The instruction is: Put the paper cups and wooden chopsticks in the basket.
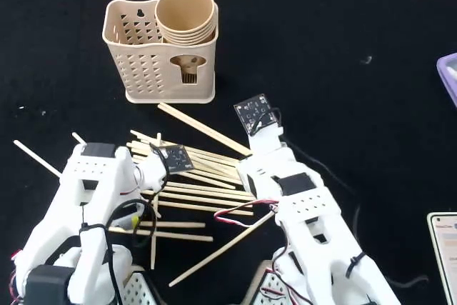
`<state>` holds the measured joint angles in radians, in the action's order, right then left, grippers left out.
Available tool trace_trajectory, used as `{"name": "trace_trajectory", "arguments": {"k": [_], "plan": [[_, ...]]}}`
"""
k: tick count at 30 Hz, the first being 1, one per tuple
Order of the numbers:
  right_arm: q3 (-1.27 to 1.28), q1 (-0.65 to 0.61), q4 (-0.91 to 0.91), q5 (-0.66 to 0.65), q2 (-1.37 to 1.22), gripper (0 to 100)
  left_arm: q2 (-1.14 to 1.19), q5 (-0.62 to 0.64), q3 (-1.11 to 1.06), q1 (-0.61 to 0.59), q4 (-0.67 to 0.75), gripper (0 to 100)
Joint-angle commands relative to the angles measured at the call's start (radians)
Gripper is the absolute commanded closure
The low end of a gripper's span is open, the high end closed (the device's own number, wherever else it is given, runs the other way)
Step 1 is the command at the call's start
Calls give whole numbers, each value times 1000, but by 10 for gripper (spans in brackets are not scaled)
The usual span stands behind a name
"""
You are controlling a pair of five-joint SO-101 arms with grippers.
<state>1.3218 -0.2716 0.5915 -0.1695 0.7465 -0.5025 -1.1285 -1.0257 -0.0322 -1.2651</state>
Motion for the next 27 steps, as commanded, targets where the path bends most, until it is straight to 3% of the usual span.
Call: {"name": "trace_trajectory", "arguments": {"k": [1,8,12,19,27], "plan": [[-4,15,-29,2,33,983,-9,9,24,-2,0,784],[-4,15,-29,2,33,983,-130,3,174,-1,-206,779],[-4,15,-29,2,33,983,-195,-2,94,8,-222,736],[-4,15,-29,2,33,983,-238,-18,-166,1,44,712],[-4,15,-29,2,33,983,-227,52,-214,-1,209,712]]}}
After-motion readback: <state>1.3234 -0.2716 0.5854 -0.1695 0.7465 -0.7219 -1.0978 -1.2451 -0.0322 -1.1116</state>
